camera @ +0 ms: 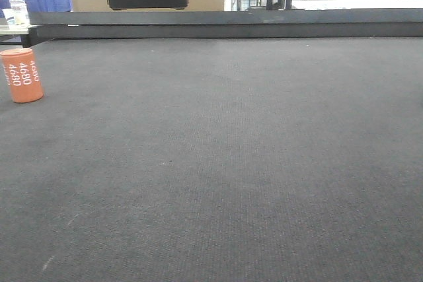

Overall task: Place cylindrical capacitor in blue bin on shelf
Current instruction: 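Close the right gripper around the capacitor and lift it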

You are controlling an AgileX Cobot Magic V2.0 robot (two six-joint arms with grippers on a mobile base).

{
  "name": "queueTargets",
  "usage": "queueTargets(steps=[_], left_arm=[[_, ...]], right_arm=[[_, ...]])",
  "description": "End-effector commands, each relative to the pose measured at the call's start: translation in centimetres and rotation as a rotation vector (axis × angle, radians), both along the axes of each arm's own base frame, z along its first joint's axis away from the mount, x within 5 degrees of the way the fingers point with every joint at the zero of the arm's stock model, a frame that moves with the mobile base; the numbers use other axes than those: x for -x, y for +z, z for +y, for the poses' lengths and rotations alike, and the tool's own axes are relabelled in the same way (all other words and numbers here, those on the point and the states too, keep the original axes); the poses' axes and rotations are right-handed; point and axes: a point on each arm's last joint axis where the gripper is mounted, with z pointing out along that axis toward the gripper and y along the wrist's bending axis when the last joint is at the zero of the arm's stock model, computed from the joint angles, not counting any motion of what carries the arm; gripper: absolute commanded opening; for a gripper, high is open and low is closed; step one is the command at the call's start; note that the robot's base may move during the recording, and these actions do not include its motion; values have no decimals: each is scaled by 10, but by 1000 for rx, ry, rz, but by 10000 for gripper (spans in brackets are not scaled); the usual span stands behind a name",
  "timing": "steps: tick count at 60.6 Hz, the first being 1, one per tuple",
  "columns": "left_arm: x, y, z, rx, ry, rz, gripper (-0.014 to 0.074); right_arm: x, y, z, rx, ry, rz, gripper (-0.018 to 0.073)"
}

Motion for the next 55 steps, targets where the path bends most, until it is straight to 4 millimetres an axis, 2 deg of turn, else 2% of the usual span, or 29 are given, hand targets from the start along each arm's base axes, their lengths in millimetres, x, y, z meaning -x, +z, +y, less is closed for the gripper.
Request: queueTargets(steps=[1, 21, 48, 55], left_arm=[[-2, 4, -2, 10, -10, -20, 549], [-5, 3, -2, 8, -10, -11, 549], [-5, 3, -2, 9, -10, -9, 549], [-5, 3, -2, 9, -10, -9, 549]], right_arm=[[-7, -10, -4, 32, -1, -39, 558], [-20, -42, -8, 40, -24, -94, 558], [-44, -60, -11, 31, -9, -81, 558], [-47, -60, -12, 32, -9, -86, 484]])
